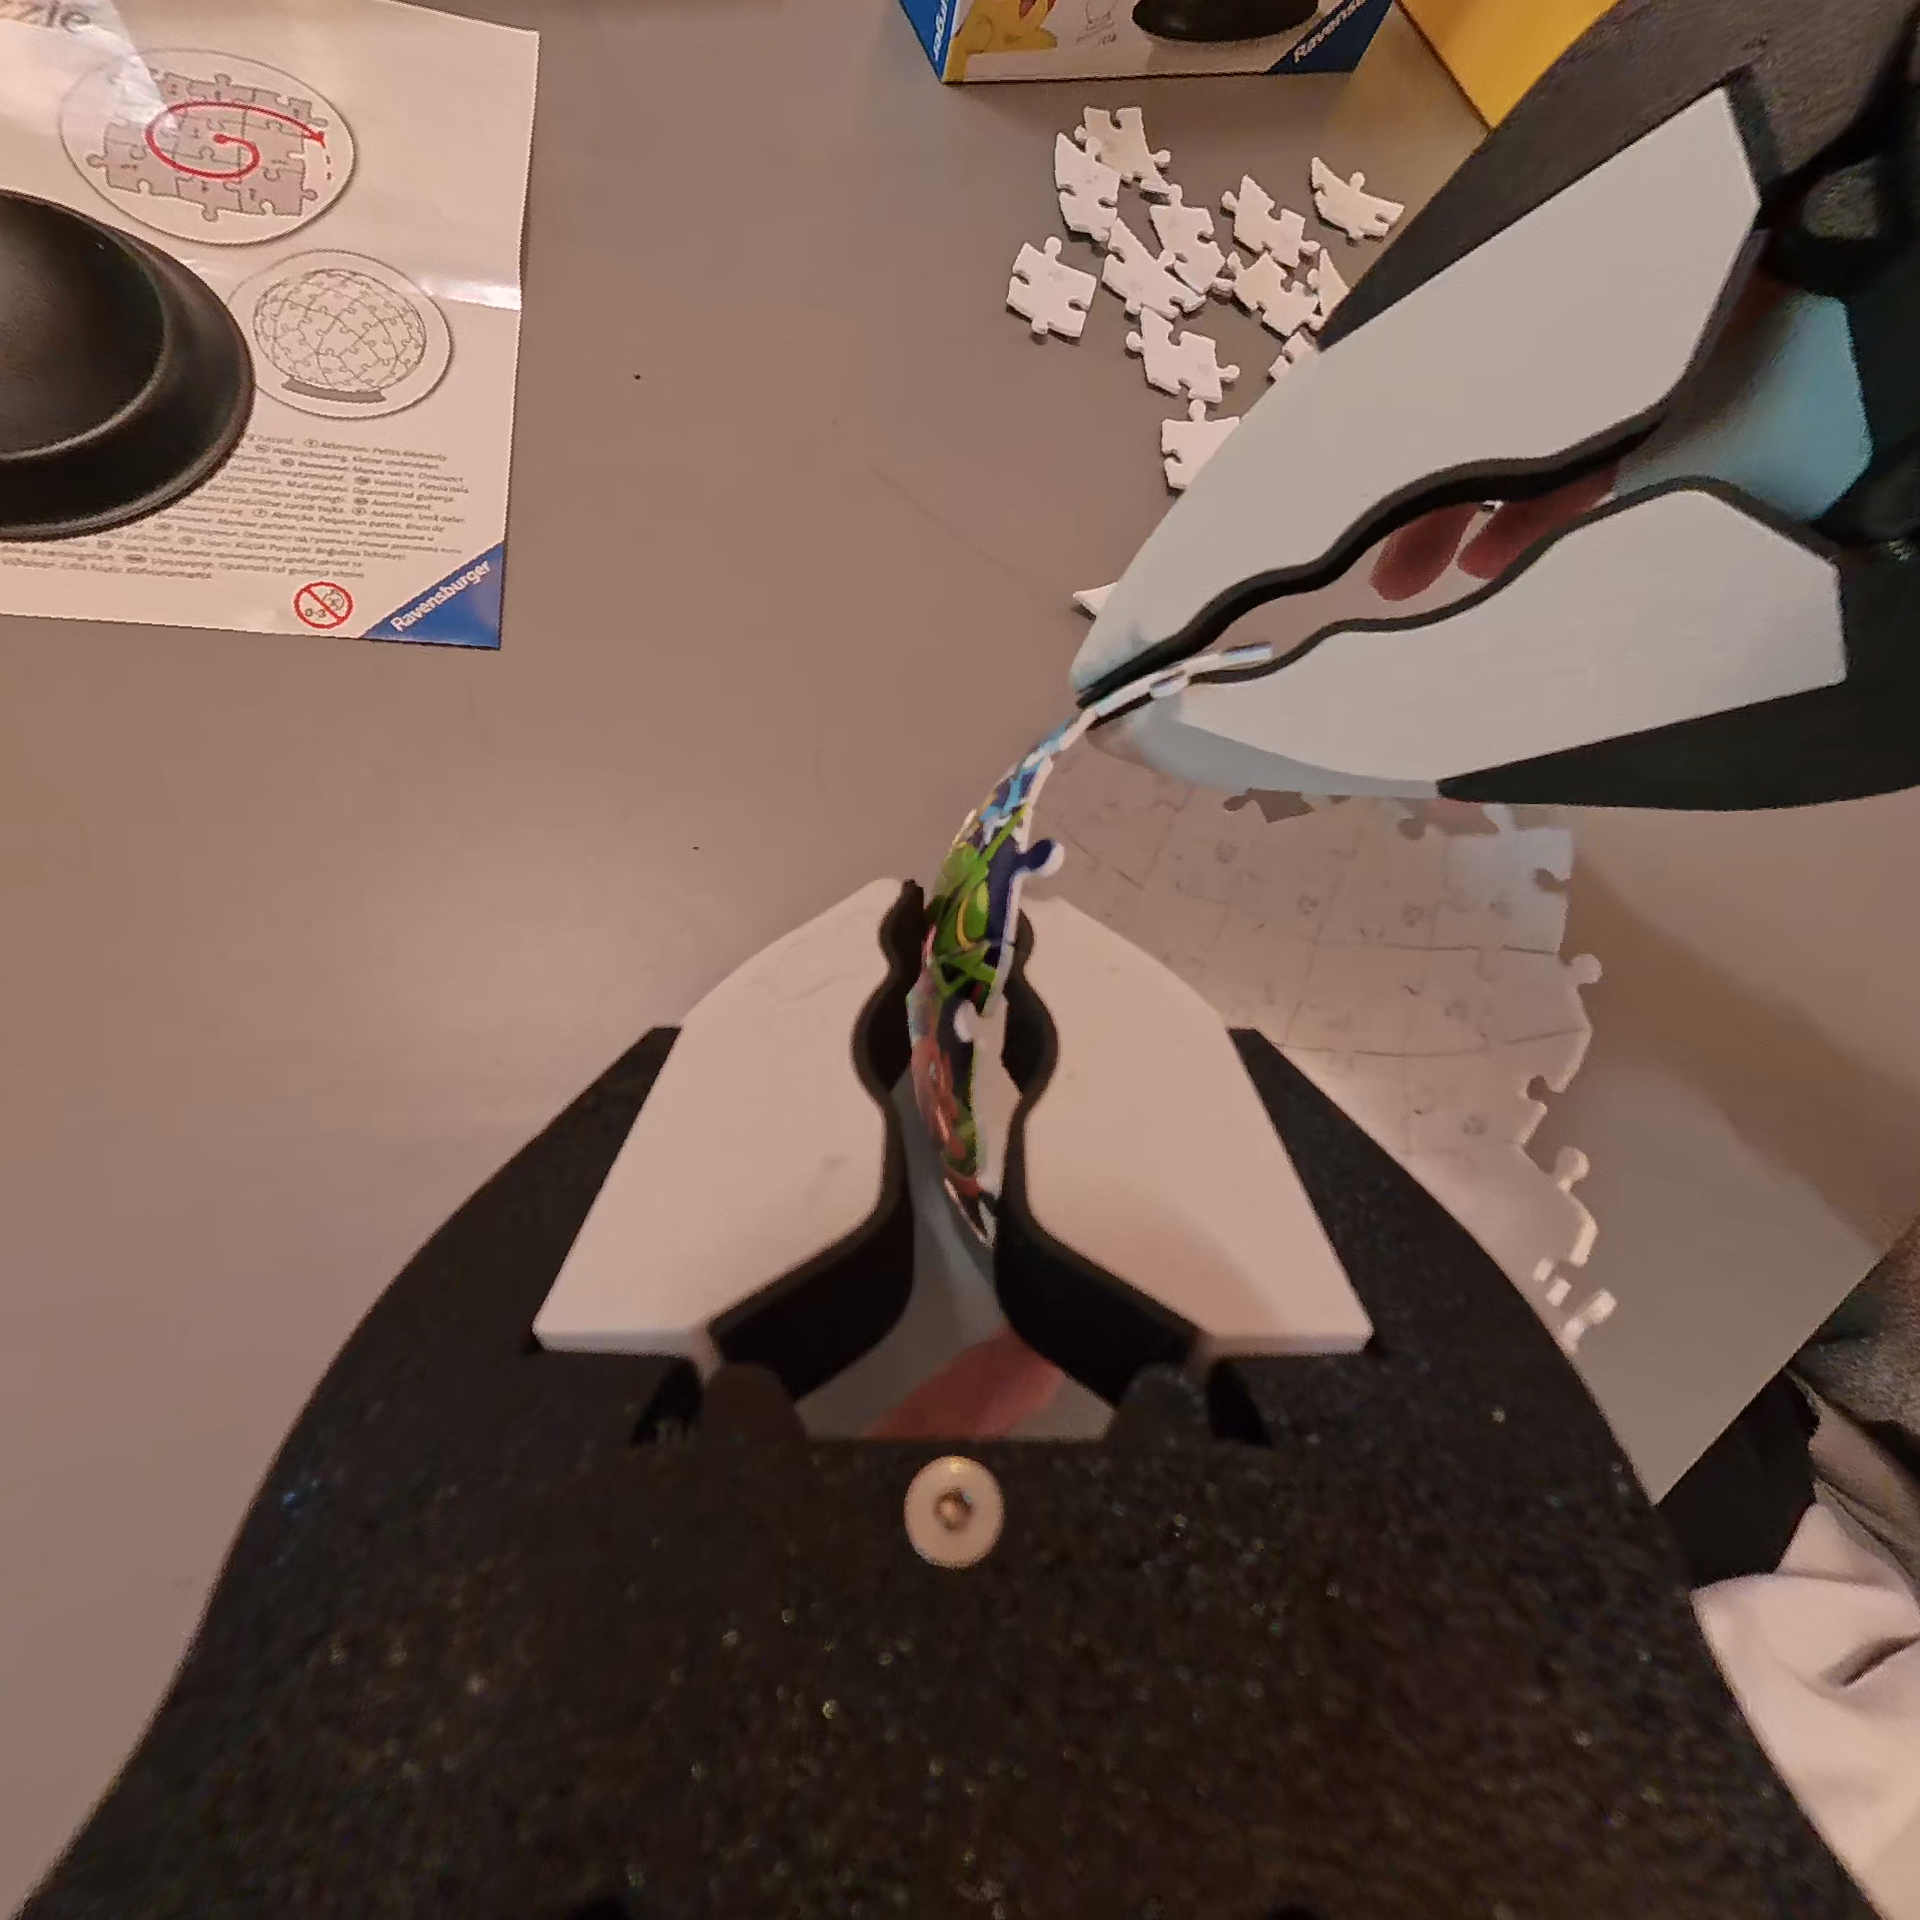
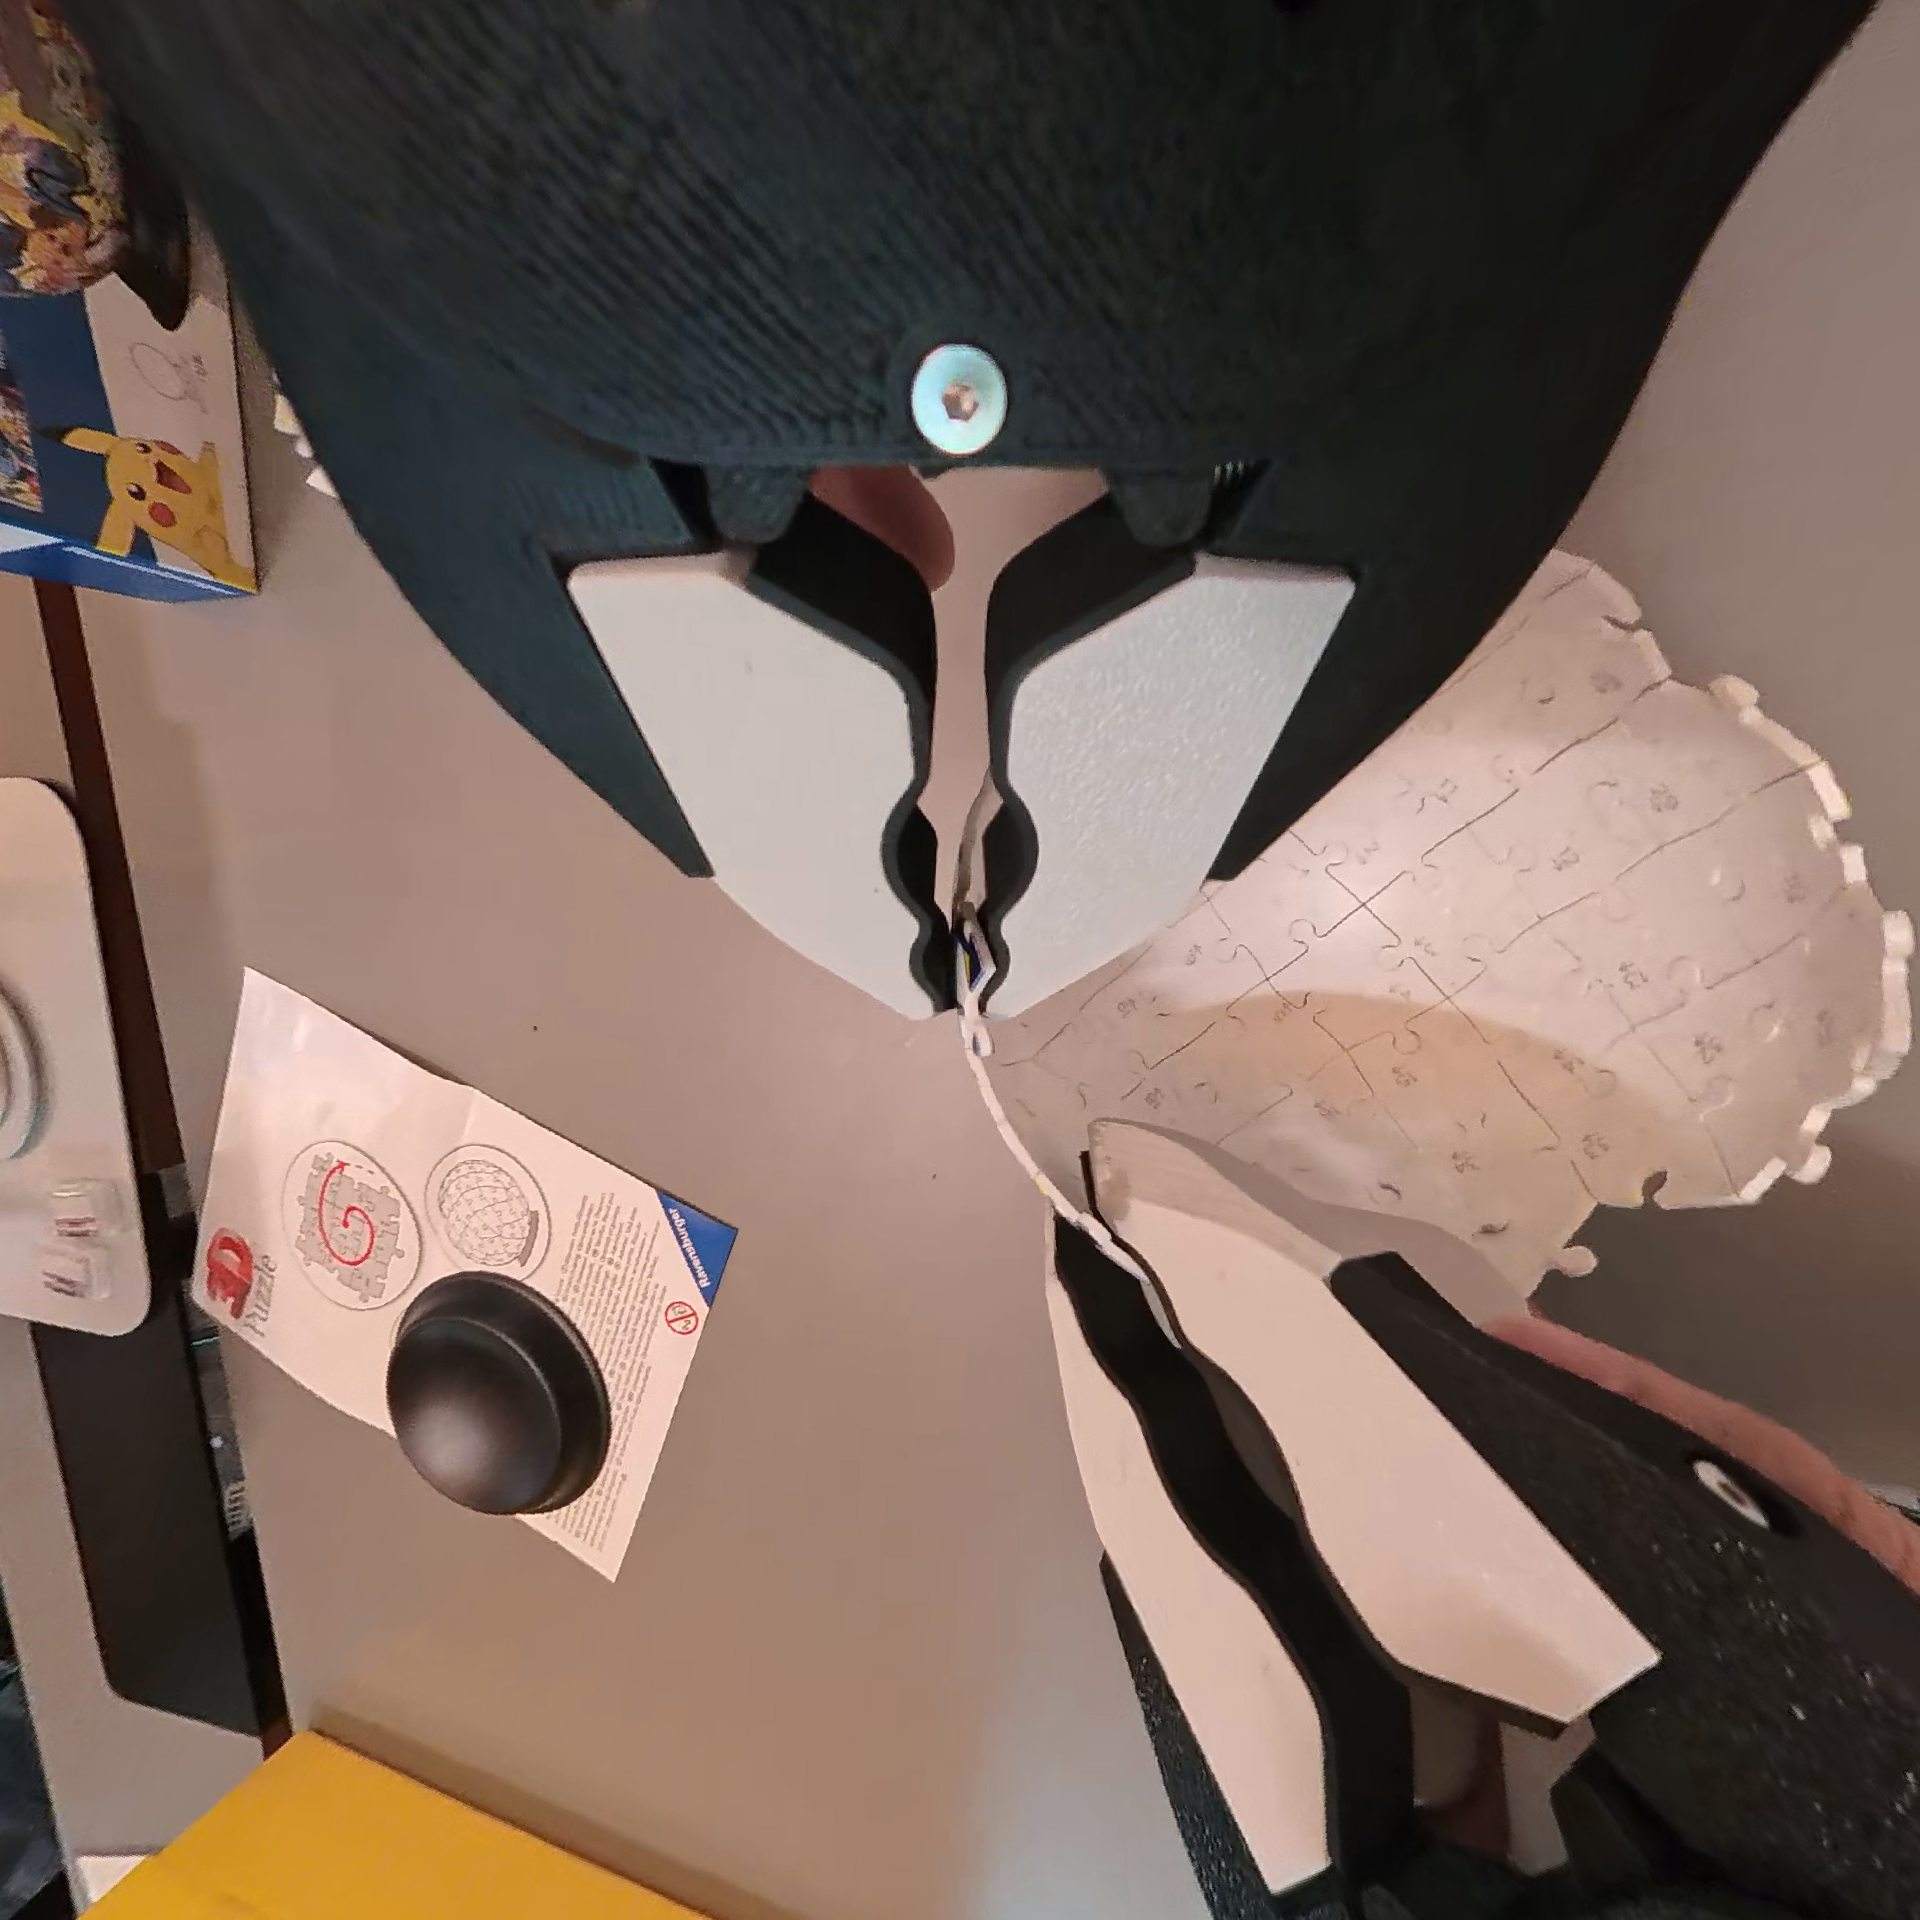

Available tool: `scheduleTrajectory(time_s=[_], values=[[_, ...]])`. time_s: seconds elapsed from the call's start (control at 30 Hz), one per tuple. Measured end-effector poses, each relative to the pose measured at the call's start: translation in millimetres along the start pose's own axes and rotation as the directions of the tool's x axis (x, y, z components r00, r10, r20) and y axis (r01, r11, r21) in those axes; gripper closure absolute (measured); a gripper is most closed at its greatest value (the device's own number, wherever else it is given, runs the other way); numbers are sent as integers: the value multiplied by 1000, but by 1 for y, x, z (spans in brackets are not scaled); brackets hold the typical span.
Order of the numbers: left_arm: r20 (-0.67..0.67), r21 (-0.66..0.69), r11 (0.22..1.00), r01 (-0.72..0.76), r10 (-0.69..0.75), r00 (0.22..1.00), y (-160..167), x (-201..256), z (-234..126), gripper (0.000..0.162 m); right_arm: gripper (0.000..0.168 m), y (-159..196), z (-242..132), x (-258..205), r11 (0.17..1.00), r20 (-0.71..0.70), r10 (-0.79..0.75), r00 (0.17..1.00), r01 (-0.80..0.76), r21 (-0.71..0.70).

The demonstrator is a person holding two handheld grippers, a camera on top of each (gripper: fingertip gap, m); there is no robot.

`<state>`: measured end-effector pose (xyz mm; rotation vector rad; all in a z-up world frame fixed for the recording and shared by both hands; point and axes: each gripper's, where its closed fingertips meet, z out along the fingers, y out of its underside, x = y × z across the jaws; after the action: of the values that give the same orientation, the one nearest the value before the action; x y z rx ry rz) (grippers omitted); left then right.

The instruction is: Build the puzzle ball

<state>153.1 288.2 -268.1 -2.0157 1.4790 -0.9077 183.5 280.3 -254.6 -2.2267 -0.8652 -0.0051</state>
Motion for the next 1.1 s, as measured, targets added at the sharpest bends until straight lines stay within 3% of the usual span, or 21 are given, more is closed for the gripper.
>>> scheduleTrajectory(time_s=[0.17,0.27,0.8,0.93,1.1], values=[[-1,2,1000,2,-2,1000,0,1,0,150,164,1,0,0,1000,17,3,1000,-3,-6],[0,3,1000,2,-2,1000,-1,1,0,150,139,3,-1,7,1000,-19,17,1000,-17,-7],[10,6,1000,-9,9,1000,-2,1,-2,144,129,14,-57,16,980,-94,142,985,-127,156],[24,13,999,-29,29,999,-5,1,-6,139,130,35,-73,34,975,-229,199,953,-169,147],[53,11,997,-70,69,996,-8,-1,-14,135,131,87,-94,56,952,-382,307,872,-283,119]])
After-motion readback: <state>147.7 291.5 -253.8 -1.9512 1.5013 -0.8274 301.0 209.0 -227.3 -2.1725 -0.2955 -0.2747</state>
